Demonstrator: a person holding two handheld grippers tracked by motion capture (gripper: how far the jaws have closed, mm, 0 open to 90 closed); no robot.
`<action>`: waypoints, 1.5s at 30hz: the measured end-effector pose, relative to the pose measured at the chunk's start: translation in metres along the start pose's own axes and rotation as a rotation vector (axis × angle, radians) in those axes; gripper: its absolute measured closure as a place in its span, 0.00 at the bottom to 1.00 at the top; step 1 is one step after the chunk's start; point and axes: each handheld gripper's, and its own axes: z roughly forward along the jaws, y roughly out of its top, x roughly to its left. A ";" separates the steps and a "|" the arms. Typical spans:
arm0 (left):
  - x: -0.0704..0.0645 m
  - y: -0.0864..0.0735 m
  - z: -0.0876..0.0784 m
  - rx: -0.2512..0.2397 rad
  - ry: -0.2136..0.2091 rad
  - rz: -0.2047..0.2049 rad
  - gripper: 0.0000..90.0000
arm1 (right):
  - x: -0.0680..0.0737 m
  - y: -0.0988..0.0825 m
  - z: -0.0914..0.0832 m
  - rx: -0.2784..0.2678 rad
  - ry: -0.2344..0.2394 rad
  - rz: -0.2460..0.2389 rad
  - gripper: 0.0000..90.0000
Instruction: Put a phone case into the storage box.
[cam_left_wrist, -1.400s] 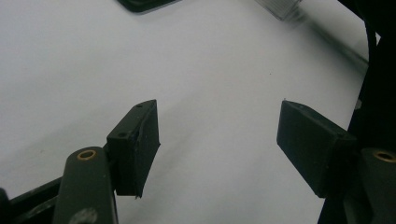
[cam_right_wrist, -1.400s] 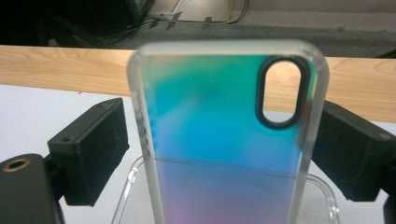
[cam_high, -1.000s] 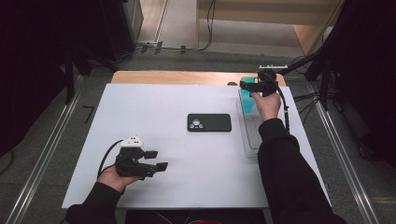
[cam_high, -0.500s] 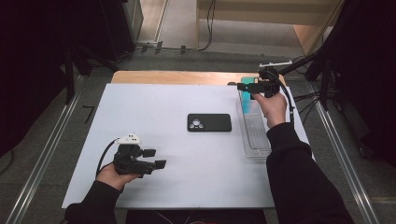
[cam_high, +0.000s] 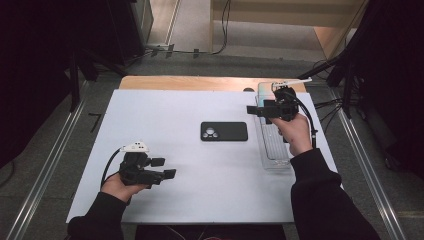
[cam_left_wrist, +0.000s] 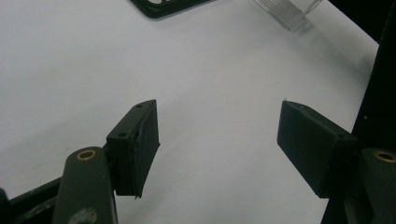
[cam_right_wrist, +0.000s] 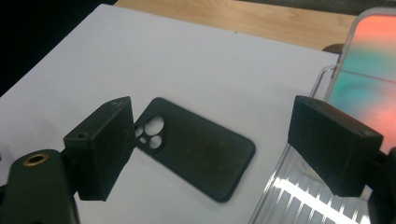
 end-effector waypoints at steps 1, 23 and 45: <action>0.000 0.000 0.000 -0.001 0.000 0.000 0.33 | 0.001 -0.002 -0.001 0.003 0.008 -0.002 0.15; -0.001 0.001 -0.003 -0.004 -0.019 0.016 0.33 | 0.037 -0.046 -0.018 0.053 0.183 -0.149 0.25; -0.010 0.001 -0.003 -0.002 -0.043 0.045 0.33 | 0.053 -0.102 -0.026 0.094 0.264 -0.204 0.26</action>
